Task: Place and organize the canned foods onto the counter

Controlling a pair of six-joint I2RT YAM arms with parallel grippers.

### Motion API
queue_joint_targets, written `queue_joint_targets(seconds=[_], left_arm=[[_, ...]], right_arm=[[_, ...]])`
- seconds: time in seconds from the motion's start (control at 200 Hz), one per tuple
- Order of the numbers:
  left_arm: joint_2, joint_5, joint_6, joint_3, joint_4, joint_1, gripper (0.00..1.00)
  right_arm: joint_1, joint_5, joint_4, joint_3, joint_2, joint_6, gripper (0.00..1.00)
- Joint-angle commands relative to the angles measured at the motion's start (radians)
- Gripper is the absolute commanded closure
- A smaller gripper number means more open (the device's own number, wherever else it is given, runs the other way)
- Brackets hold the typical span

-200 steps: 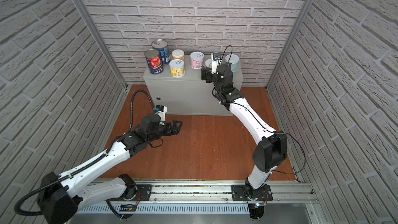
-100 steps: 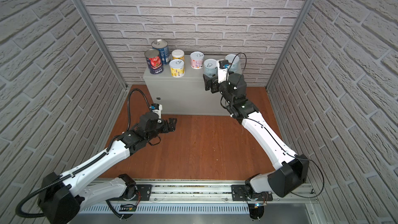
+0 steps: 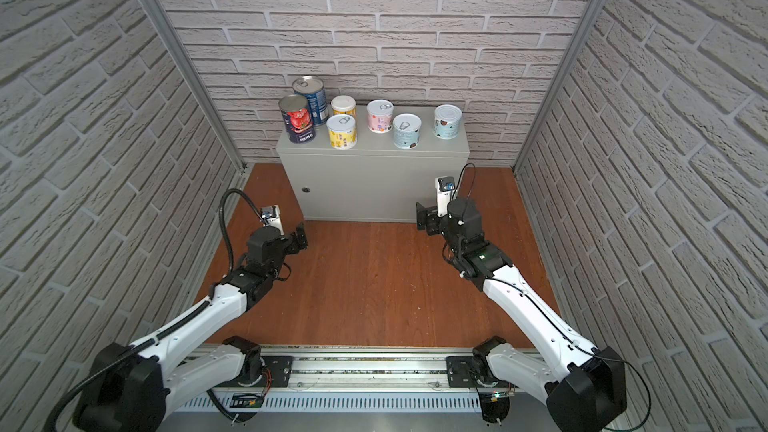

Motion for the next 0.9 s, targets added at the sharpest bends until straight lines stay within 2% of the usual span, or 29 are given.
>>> queue_joint_targets(seconds=[0.0,0.08,0.115,0.235,0.33,0.38,0.5,0.58,0.625,0.7,0.765,0.835,0.895], left_arm=[[0.071,-0.052,0.069,-0.063,0.301,0.095,0.02],[0.154,-0.069,0.073,-0.05,0.352,0.156,0.02],[0.18,-0.04,0.076,-0.033,0.355,0.188,0.02],[0.288,-0.009,0.25,-0.007,0.491,0.218,0.02],[0.329,-0.014,0.314,0.011,0.514,0.222,0.02],[0.316,-0.007,0.333,-0.004,0.51,0.223,0.02],[0.274,-0.019,0.321,-0.064,0.498,0.226,0.02],[0.313,-0.008,0.298,-0.108,0.567,0.244,0.02],[0.349,-0.007,0.284,-0.106,0.603,0.258,0.02],[0.401,0.016,0.248,-0.04,0.508,0.289,0.02],[0.461,0.026,0.219,-0.009,0.494,0.312,0.02],[0.468,0.042,0.209,0.012,0.454,0.322,0.02],[0.472,0.047,0.213,0.001,0.486,0.323,0.02]], right_arm=[[-0.001,0.272,0.037,-0.127,-0.048,0.067,0.03],[0.0,0.4,0.141,-0.232,-0.062,0.076,0.03],[0.0,0.434,0.198,-0.274,-0.063,0.07,0.02],[-0.005,0.539,0.447,-0.386,-0.007,0.024,0.01],[-0.024,0.65,0.52,-0.367,0.09,0.025,0.01],[-0.039,0.651,0.541,-0.349,0.129,0.015,0.01],[-0.078,0.636,0.745,-0.362,0.236,-0.071,0.01],[-0.101,0.663,0.823,-0.358,0.292,-0.128,0.01],[-0.11,0.668,0.825,-0.352,0.297,-0.127,0.01],[-0.13,0.612,0.825,-0.361,0.286,-0.116,0.01],[-0.14,0.57,0.814,-0.379,0.259,-0.104,0.01],[-0.151,0.536,0.705,-0.393,0.207,-0.046,0.01],[-0.183,0.519,0.635,-0.423,0.18,0.033,0.01]])
